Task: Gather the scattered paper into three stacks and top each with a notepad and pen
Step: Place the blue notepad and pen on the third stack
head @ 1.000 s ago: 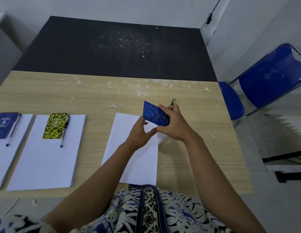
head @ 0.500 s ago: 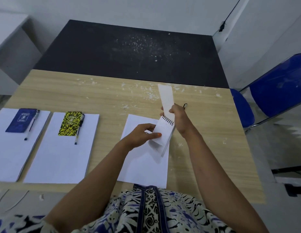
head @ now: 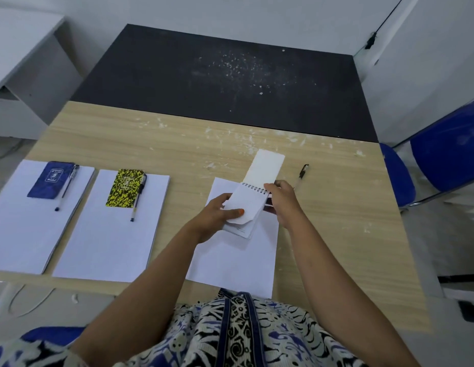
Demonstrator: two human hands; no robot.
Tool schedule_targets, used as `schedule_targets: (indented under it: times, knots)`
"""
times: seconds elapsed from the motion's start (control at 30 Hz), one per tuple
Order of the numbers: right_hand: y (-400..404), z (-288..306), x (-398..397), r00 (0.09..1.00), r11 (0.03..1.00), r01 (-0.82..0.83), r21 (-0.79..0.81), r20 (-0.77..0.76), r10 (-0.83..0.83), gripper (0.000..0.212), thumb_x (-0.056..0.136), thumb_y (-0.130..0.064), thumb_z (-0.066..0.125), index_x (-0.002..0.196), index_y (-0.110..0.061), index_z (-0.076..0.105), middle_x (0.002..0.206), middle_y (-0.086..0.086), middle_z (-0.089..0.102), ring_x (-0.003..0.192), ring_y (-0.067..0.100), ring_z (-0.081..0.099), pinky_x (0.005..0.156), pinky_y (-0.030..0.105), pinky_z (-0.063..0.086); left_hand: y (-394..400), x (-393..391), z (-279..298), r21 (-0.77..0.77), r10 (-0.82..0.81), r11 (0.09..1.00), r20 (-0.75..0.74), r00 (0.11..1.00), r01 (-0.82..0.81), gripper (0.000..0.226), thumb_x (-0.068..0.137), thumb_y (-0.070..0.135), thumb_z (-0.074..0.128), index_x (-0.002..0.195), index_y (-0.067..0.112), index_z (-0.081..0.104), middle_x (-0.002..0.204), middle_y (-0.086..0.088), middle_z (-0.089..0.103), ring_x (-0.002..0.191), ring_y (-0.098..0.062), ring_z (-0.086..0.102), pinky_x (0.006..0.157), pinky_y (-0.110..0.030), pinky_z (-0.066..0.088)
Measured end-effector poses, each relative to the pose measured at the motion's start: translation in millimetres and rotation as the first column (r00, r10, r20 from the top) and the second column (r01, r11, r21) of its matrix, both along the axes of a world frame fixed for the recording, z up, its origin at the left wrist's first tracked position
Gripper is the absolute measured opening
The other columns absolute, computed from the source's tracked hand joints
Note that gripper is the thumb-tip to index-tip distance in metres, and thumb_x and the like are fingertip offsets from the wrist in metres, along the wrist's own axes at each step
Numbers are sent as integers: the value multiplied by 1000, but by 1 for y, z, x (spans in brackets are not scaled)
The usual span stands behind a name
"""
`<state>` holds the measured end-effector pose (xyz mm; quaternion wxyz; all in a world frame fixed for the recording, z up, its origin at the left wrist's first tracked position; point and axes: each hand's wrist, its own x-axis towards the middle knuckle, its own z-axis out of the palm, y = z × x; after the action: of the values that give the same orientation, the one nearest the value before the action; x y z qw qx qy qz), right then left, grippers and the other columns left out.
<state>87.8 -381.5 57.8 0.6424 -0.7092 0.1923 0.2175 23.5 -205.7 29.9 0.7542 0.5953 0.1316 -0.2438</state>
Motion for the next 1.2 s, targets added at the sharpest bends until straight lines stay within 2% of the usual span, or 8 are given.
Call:
schedule_targets:
  times: [0.2, 0.3, 0.4, 0.5, 0.7, 0.87, 1.07, 1.2]
  knots:
    - [7, -9, 0, 998, 997, -10, 80, -57, 14, 15, 97, -21, 55, 85, -13, 57, 89, 6, 69, 59, 18, 68, 53, 27, 54, 8, 1, -5, -49, 53, 997, -22, 998, -54, 57, 77, 12, 75, 129, 17, 53, 121, -13, 66, 103, -28, 66, 80, -36, 55]
    - [11, -11, 2, 1000, 998, 22, 58, -16, -21, 15, 97, -20, 53, 95, -8, 62, 94, 9, 69, 67, 21, 68, 54, 27, 55, 10, 0, -7, -50, 6, 999, -35, 999, -7, 54, 79, 8, 75, 128, 17, 54, 118, -8, 68, 102, -26, 66, 82, -37, 55]
    - [14, -15, 6, 995, 995, 95, 31, -6, -95, 18, 98, -22, 51, 98, -8, 64, 95, 8, 70, 74, 23, 68, 57, 28, 54, 11, 0, -6, 69, -128, 989, -27, 991, 130, 44, 79, 5, 74, 119, 16, 59, 99, 3, 68, 82, -15, 59, 62, -25, 44]
    - [19, -19, 7, 996, 996, 88, 19, -14, -88, 18, 97, -27, 51, 101, -12, 61, 101, 9, 70, 80, 24, 67, 59, 29, 54, 13, 0, -8, 130, -152, 979, -25, 988, 154, 41, 76, 9, 74, 114, 16, 60, 90, 7, 66, 75, -11, 55, 58, -22, 40]
    - [24, -20, 5, 1000, 998, 6, 61, 3, -6, 20, 96, -16, 54, 115, -12, 56, 100, 2, 68, 82, 20, 67, 66, 30, 56, 16, 1, -8, 164, -152, 974, -45, 987, 157, 49, 71, 19, 72, 118, 19, 57, 96, 6, 64, 85, -13, 55, 66, -25, 42]
    - [30, -26, 9, 1000, 998, -20, 52, -15, 21, 17, 97, -13, 51, 112, -12, 58, 108, 7, 68, 86, 21, 66, 65, 29, 55, 19, 3, -4, 154, -49, 986, -117, 992, 67, 38, 88, 16, 63, 125, 14, 51, 123, -9, 61, 106, -24, 59, 87, -37, 51]
    - [40, -37, 10, 999, 999, -20, -38, -43, 19, 31, 93, -19, 59, 123, -20, 53, 120, 7, 63, 100, 24, 65, 81, 41, 58, 30, 9, -7, 140, -95, 985, -25, 995, 97, 106, 75, -1, 74, 148, 42, 11, 132, -7, 53, 120, -24, 54, 90, -38, 53]
    - [40, -42, -1, 996, 993, -78, -90, -59, 73, 38, 93, -29, 60, 128, -18, 51, 118, 4, 63, 92, 17, 65, 77, 32, 55, 30, 8, -7, 297, -93, 953, 100, 991, 60, 76, 79, -10, 65, 140, 29, 41, 130, -6, 53, 110, -18, 57, 85, -30, 55]
